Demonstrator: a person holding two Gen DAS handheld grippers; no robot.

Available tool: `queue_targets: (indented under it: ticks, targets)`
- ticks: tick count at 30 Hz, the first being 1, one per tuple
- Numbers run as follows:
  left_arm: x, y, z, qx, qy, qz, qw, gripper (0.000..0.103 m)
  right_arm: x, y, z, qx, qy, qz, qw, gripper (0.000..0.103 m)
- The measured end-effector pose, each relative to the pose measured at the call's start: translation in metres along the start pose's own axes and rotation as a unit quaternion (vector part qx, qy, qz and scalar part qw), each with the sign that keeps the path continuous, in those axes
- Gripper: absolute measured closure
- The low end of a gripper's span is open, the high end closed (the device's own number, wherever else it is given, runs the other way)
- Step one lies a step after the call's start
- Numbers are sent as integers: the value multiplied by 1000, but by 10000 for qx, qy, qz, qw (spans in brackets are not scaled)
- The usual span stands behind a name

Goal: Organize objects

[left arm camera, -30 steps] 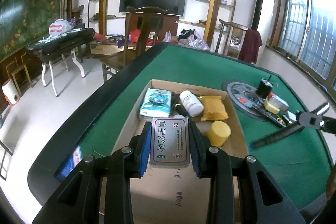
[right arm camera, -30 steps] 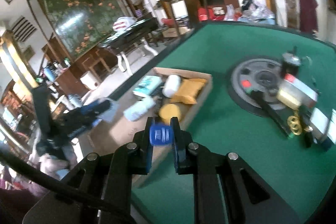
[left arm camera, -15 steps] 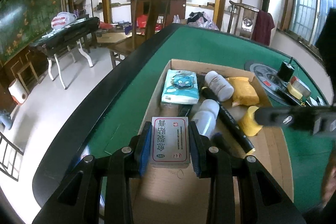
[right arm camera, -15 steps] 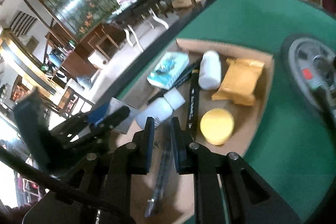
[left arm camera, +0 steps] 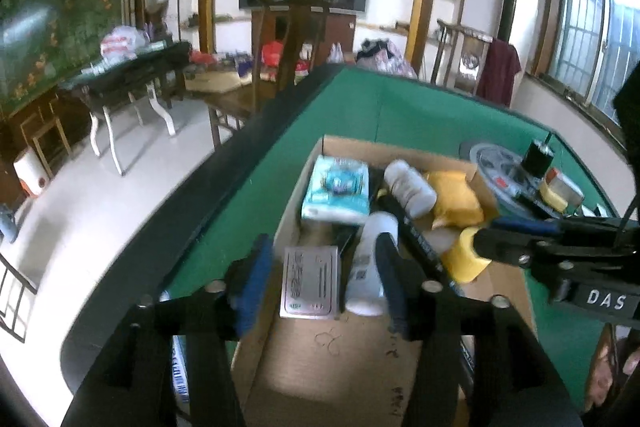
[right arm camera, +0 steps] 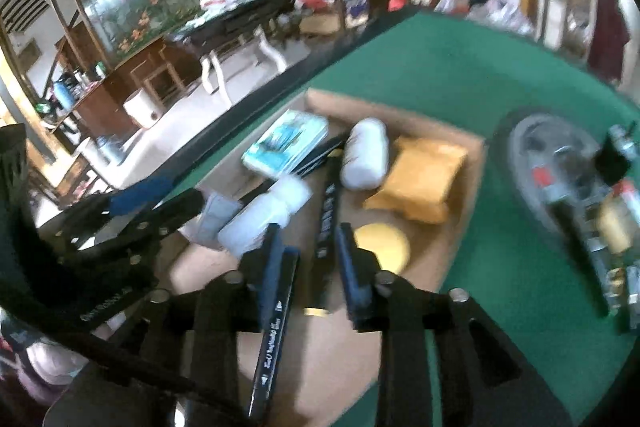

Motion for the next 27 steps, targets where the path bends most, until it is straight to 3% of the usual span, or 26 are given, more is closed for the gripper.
queue_targets:
  ticks: [3,5,7,10,16,22,27]
  targets:
    - [-23,-9,13,128,-329,216,9991,40,-38,-9,10,-81,-651,-287,9974,59]
    - [-38,-21,25,291,-558,342,9974,32,-67,-13,16,-71,-1139,-339,9929,32]
    - [-50,-31,36,470,-746,525,9947,31,-93,-19,21,-37,-1533,-222,9879,14]
    - [-66,-55,55,801,-962,753,9893,30,-113,-42,25,336,-1546,-28,9874,13]
    - [-83,-94,71,1066,-1095,888,9843,16,-116,-99,17,842,-1303,-718,9853,13]
    - [-87,-127,77,1262,-978,834,9836,15,-141,-142,-1,944,-1304,-1186,9798,13]
    - [-86,-154,80,1458,-847,743,9829,15,-160,-170,-7,1052,-1408,-1283,9760,13]
Point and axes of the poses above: each gripper's, at about its wrist camera, not at the fingertips, and x roughly the way its jaws point, y to its left, z to its top, the point moved 6 cm from there along x, roughly the way its jaws point, and after that the axes turned 14 degrees about x, right-handed, at the moved point
